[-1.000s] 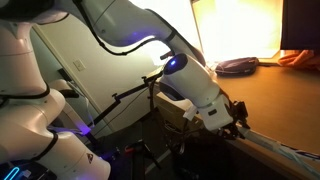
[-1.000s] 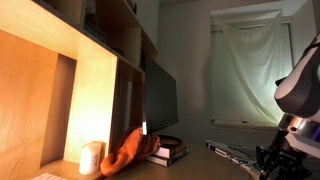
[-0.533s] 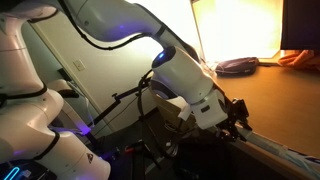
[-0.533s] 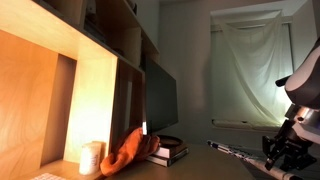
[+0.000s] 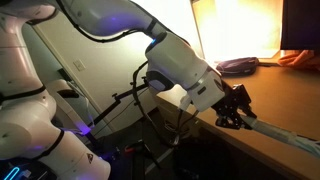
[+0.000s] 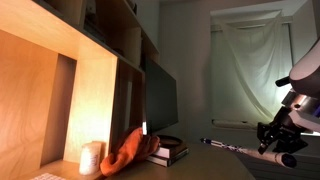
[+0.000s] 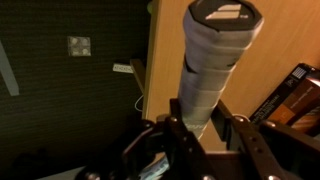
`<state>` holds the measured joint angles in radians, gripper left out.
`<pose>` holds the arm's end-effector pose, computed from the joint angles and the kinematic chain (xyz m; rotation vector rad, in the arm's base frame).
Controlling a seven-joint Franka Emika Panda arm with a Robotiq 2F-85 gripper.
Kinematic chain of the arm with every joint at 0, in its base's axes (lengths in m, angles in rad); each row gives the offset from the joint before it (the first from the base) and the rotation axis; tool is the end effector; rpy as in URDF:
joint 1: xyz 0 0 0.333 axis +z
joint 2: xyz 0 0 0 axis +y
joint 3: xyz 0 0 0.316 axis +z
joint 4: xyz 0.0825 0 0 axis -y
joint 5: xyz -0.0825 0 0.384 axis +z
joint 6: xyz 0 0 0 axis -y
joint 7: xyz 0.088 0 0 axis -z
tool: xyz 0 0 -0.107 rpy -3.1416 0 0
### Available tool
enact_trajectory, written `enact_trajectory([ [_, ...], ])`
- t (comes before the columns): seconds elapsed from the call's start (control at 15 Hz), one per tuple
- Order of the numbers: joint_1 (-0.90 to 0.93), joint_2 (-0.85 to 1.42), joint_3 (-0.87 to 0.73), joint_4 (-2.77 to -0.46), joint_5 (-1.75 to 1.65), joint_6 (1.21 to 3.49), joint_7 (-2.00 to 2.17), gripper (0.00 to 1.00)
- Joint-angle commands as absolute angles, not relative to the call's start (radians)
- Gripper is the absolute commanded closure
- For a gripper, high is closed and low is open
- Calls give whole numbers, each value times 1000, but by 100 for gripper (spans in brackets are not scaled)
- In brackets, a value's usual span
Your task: Move the racket to the right side of the desk
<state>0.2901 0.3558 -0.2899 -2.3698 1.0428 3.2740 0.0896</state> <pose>0.5061 -0.0892 0.2330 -2.4964 1.5562 -0.8017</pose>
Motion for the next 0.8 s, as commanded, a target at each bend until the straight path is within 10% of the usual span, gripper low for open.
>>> enact_trajectory([
  [0.0,452,339,-435,-2343,1005,3247,132,89],
  [0.73,655,372,-575,-2165,932,3115,225,89],
])
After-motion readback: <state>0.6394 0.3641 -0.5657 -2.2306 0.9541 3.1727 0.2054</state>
